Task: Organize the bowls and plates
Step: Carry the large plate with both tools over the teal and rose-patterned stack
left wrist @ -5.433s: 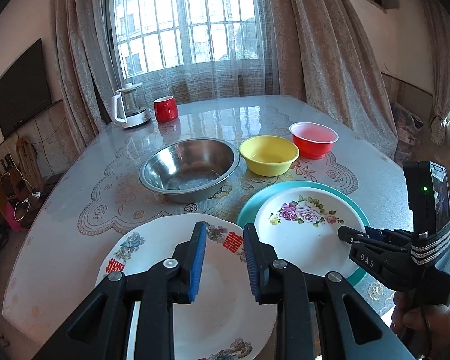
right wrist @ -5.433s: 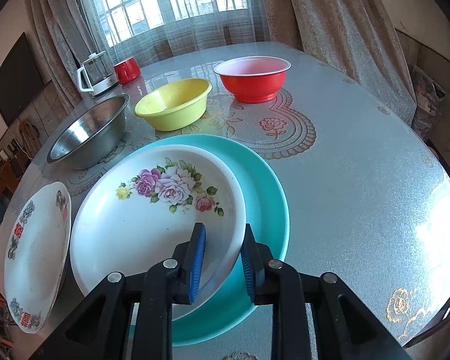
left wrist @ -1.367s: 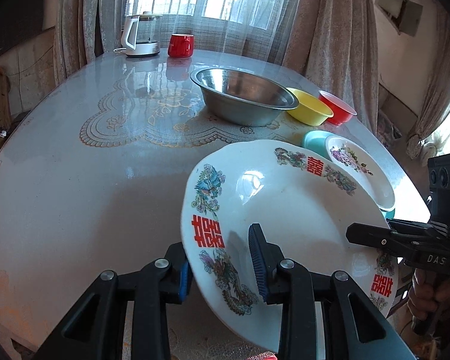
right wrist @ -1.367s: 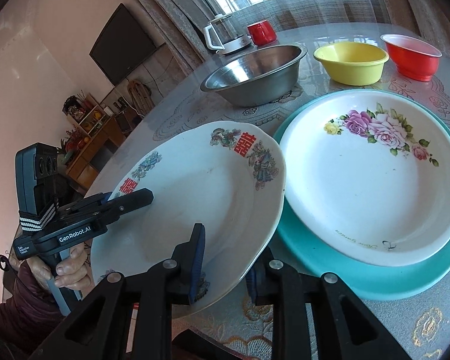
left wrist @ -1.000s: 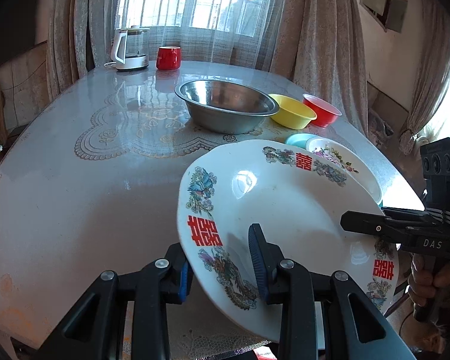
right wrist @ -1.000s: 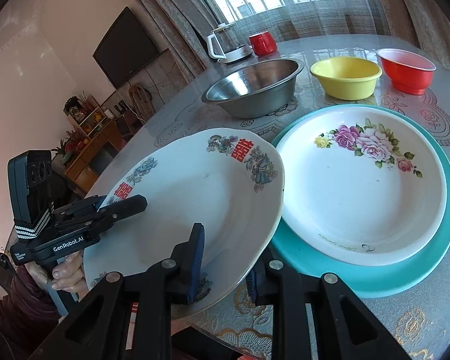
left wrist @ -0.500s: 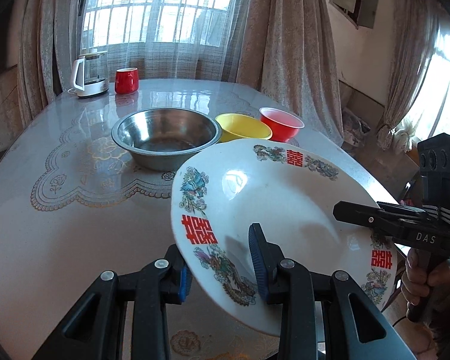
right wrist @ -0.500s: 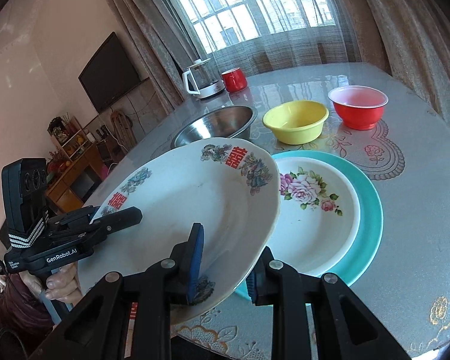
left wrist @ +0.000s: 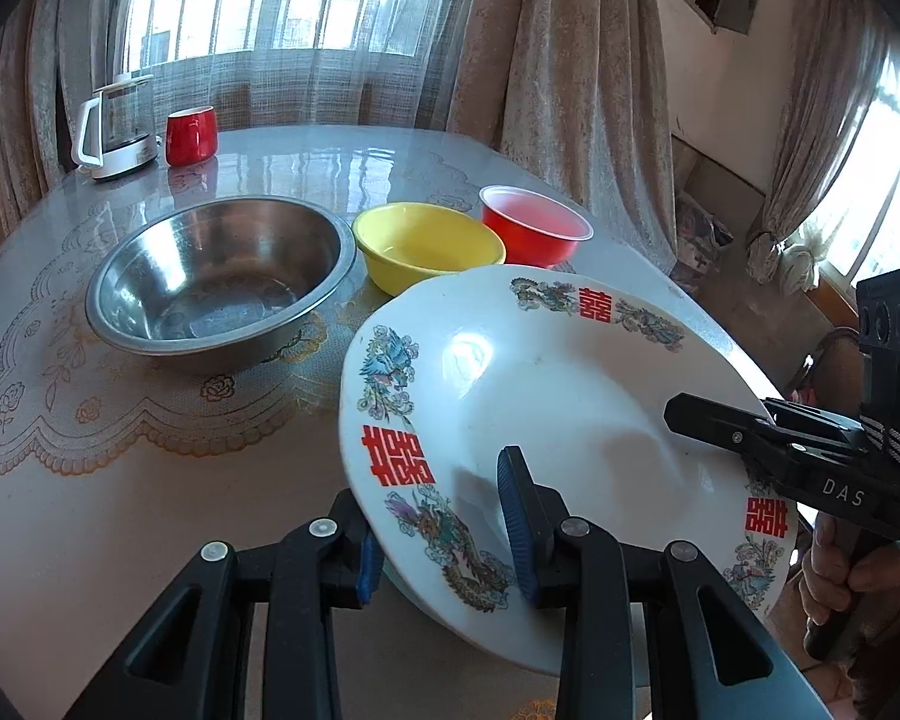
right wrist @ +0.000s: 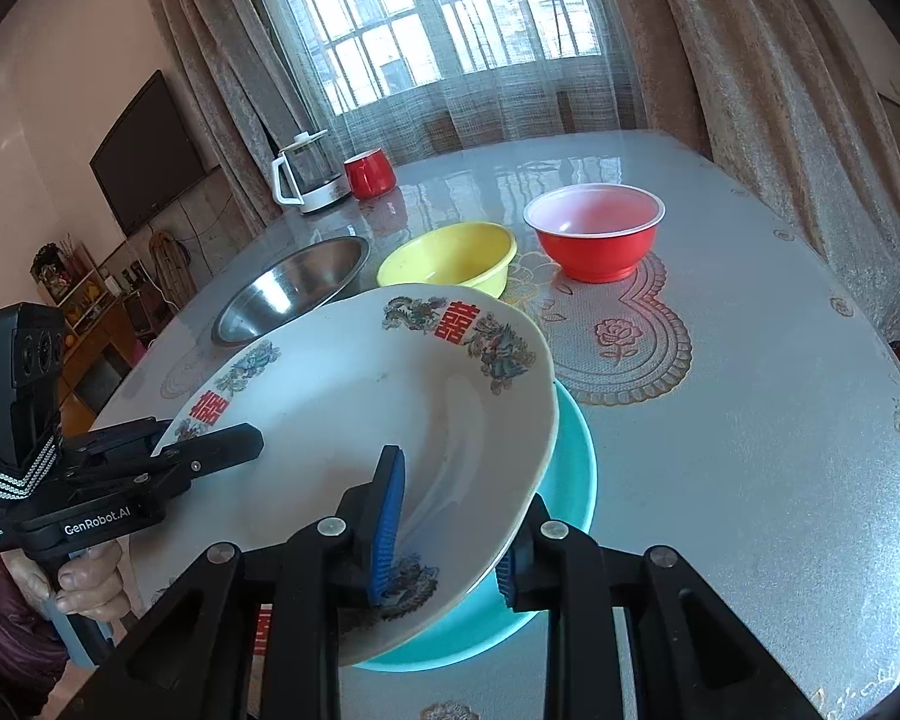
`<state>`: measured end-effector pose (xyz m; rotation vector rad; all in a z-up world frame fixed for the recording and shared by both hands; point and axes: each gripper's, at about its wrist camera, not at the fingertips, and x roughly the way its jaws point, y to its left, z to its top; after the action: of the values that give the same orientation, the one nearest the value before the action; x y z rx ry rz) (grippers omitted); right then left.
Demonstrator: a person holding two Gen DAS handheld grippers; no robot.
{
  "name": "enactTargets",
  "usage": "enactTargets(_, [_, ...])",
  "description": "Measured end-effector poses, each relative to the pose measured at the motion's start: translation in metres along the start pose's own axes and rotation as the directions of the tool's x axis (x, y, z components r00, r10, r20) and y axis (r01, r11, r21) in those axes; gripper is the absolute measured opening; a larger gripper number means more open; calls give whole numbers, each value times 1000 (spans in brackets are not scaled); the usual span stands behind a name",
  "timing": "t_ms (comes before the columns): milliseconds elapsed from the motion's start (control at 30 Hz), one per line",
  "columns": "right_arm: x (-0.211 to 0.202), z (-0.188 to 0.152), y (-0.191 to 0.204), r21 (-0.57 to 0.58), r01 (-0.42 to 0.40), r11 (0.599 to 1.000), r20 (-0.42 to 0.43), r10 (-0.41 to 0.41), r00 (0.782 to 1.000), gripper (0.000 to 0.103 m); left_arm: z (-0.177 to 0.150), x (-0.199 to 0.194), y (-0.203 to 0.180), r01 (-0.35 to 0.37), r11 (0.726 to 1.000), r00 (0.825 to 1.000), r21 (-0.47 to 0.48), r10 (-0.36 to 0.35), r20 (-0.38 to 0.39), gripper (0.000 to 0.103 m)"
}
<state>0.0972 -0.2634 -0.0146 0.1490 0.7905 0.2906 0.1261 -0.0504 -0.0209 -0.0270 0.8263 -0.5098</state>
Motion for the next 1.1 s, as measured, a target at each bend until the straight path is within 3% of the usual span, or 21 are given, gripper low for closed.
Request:
enactTargets(167, [9, -9, -6, -4, 29, 1000, -22, -29, 999, 28, -11, 14, 4, -1, 1000, 999, -22, 0, -49, 34])
enactTargets(267, [17, -16, -4, -33, 58, 998, -47, -60, 997, 31, -15, 13, 3, -26, 1000, 999, -1, 26, -32, 34])
enactTargets(500, [16, -19, -6, -4, 43, 999, -40, -44, 998, 33, -14, 9, 2, -65, 998, 998, 3, 65, -21, 33])
enactTargets(833, [-20, -29, -12, 78, 36, 996, 48, -39, 998, 33, -21, -5, 0, -97, 995, 995, -31, 97, 0, 34])
enactTargets(900, [-21, -32, -8, 60, 58, 997, 55, -61, 997, 26, -21, -5, -4, -108, 994, 994, -13, 108, 0, 34])
enactTargets(1100, [-18, -34, -9, 76, 63, 995, 69, -69, 995, 26, -21, -5, -7, -141, 990, 990, -24, 141, -10, 35])
